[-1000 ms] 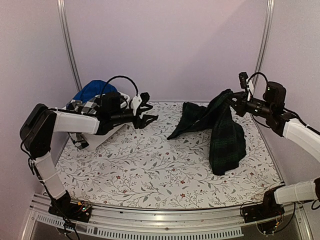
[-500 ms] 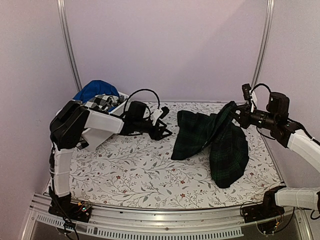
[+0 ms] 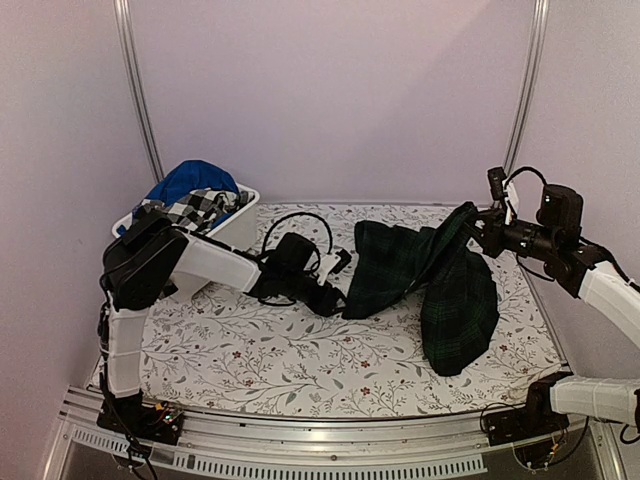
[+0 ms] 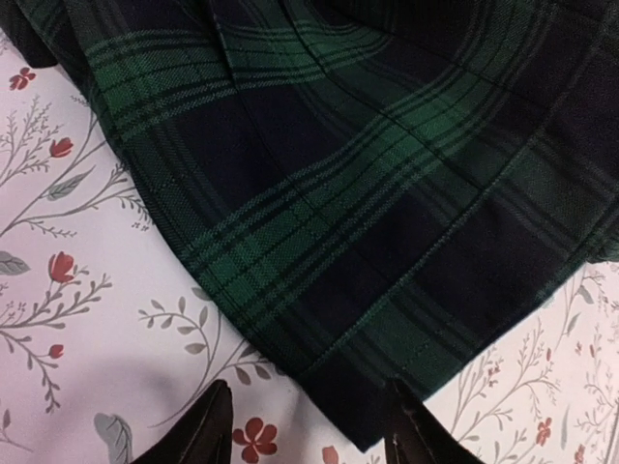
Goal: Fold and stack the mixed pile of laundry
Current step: Flatten out the crumpled skirt at the center of the board.
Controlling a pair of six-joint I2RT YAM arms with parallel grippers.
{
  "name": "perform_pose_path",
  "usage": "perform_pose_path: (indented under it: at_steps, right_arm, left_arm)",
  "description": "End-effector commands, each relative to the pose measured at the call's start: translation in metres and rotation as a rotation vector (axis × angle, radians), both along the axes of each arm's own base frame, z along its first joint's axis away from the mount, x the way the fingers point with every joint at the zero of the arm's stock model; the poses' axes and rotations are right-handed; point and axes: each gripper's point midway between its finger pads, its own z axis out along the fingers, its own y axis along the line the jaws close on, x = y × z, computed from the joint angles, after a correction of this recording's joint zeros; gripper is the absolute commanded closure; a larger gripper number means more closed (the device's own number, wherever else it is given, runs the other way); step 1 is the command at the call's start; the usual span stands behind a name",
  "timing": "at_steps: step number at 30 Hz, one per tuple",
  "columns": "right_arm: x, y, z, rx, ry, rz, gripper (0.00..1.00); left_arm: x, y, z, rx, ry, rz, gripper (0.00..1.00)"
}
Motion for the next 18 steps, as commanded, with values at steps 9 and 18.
perform_pose_path:
  at_steps: [9,18]
  right_arm:
    - [-0.001,-0.002,0.007,-0.007,-0.019,-0.017,0.97]
    - [-0.005,0.000,0.012,0.011,-0.033,-0.006,0.97]
  left_arm:
    - [-0.041,0.007,-0.059,0.324,0.097,0.060,0.62]
    - [-0.048,0.007,-0.030,0.285,0.089,0.076,1.00]
